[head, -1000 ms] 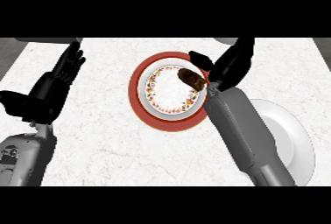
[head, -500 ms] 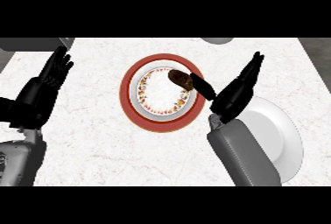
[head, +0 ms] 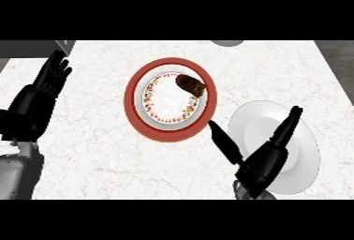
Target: Pick the sweet potato from the plate and place it in the plate
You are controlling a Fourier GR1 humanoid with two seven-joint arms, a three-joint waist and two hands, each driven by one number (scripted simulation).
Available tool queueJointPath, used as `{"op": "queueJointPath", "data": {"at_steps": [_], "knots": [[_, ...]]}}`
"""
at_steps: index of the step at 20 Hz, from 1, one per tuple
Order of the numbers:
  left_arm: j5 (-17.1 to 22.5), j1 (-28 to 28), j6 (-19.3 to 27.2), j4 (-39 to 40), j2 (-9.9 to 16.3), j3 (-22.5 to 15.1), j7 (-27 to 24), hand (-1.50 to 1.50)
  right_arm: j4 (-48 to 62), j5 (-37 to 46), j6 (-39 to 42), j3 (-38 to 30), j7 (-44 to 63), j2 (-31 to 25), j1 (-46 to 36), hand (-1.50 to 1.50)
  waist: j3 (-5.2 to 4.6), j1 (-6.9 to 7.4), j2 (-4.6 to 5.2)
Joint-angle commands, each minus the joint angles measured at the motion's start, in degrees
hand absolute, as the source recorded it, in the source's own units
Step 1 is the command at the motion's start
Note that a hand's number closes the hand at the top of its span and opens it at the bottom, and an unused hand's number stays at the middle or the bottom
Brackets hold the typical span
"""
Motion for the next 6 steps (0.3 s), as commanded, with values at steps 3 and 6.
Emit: {"op": "queueJointPath", "data": {"at_steps": [3,6], "knots": [[-0.5,1.0,-0.4,-1.8,0.2,0.1,0.6,0.00,-18.5,8.8,4.3,7.3,5.1,0.0,18.1,-1.50,0.02,0.07,0.23],[-0.8,0.2,-1.2,-0.6,-0.2,0.0,-0.3,0.00,-16.5,17.6,3.2,10.0,10.7,0.0,19.6,-1.50,0.02,0.54,0.51]]}}
